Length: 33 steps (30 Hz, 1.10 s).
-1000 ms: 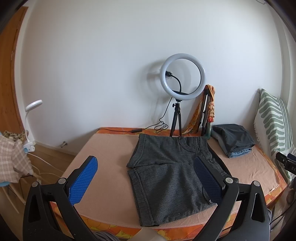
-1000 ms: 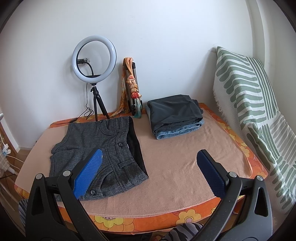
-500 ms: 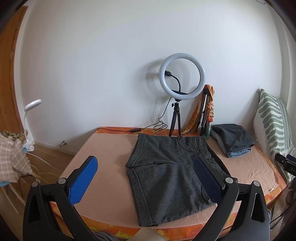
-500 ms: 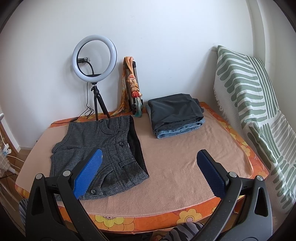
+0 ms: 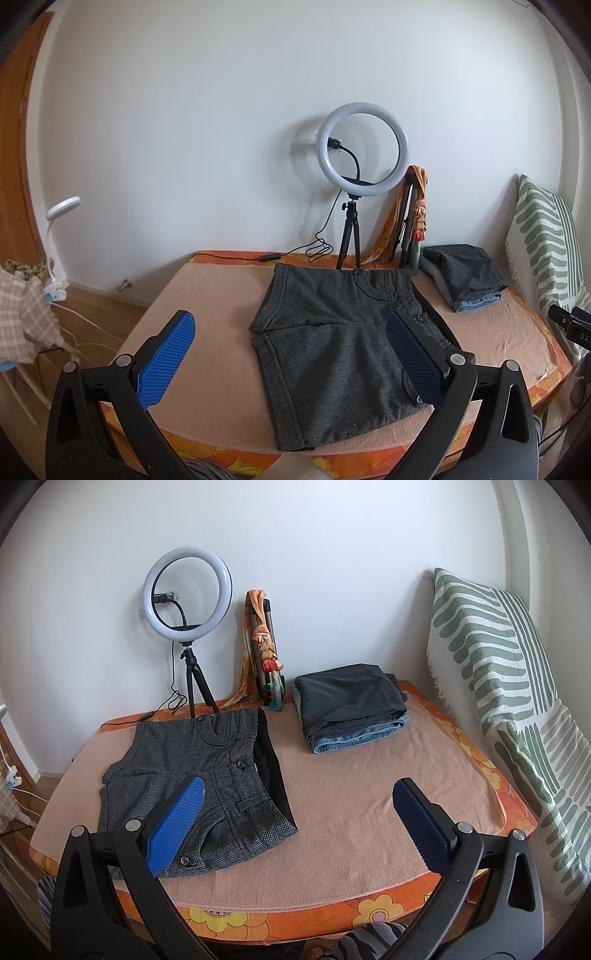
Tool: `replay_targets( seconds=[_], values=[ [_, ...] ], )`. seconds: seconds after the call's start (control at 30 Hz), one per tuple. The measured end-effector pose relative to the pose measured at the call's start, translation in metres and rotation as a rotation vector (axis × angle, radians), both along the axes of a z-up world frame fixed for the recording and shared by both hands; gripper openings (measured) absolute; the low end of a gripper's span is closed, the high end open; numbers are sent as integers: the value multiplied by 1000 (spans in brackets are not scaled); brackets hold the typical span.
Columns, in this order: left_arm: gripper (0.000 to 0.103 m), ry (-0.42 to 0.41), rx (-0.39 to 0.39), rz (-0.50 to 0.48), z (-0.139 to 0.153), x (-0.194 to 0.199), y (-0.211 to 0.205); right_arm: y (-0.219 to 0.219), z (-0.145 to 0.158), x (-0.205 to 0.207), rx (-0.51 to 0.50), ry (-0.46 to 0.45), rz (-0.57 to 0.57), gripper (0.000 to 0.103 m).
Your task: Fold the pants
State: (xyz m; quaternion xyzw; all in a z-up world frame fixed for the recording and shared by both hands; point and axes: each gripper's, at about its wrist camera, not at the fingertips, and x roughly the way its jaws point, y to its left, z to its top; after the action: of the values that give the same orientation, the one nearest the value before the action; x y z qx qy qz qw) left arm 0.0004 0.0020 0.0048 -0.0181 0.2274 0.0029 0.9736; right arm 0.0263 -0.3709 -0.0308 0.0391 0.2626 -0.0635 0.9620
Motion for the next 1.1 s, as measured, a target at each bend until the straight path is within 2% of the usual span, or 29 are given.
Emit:
replay_targets(
  seconds=[1.1],
  values=[
    [103,42,43,-2,-15,12,-2,7,-15,8,7,7,16,103]
  ],
)
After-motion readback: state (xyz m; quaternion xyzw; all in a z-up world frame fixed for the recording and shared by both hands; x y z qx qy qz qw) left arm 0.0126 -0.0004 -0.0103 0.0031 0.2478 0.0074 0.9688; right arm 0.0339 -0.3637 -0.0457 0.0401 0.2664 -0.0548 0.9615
